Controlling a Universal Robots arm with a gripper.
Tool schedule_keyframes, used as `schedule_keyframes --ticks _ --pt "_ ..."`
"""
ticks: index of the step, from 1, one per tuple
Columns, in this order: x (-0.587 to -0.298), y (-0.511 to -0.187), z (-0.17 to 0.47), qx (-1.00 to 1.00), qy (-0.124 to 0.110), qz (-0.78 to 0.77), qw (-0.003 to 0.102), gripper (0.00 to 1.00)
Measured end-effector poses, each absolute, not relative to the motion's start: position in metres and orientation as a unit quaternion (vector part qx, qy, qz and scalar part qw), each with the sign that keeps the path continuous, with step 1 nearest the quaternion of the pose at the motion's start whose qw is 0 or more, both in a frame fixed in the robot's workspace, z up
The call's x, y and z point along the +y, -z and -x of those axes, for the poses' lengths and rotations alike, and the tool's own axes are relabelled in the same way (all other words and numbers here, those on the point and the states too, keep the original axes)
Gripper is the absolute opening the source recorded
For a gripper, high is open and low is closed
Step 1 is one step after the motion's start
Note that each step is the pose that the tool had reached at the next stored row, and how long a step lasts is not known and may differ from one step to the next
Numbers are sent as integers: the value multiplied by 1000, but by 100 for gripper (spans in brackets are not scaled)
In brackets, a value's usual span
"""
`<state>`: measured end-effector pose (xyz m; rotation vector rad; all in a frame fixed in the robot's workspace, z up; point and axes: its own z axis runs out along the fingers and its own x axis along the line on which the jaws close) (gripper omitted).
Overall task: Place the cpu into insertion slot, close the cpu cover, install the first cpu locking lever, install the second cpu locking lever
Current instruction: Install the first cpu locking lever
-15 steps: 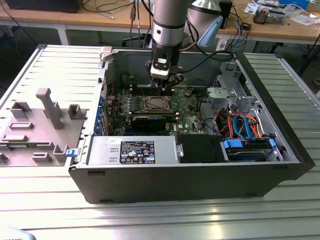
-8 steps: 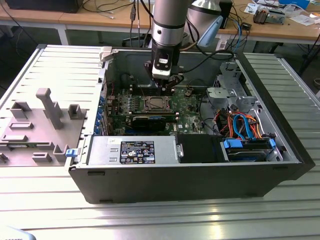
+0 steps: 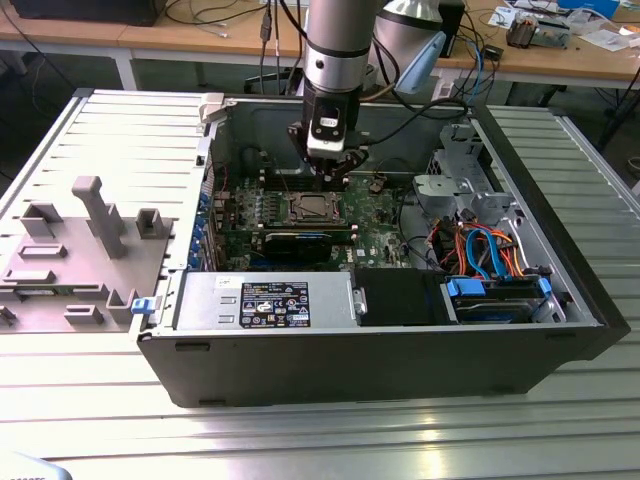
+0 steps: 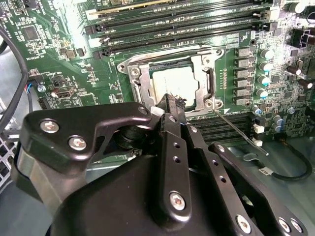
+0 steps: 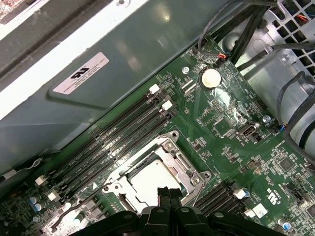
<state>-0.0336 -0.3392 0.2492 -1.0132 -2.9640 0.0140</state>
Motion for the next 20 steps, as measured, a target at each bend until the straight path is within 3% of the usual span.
schedule_keyframes --ticks 20 --pt "-339 -249 34 -958 -5 285 4 11"
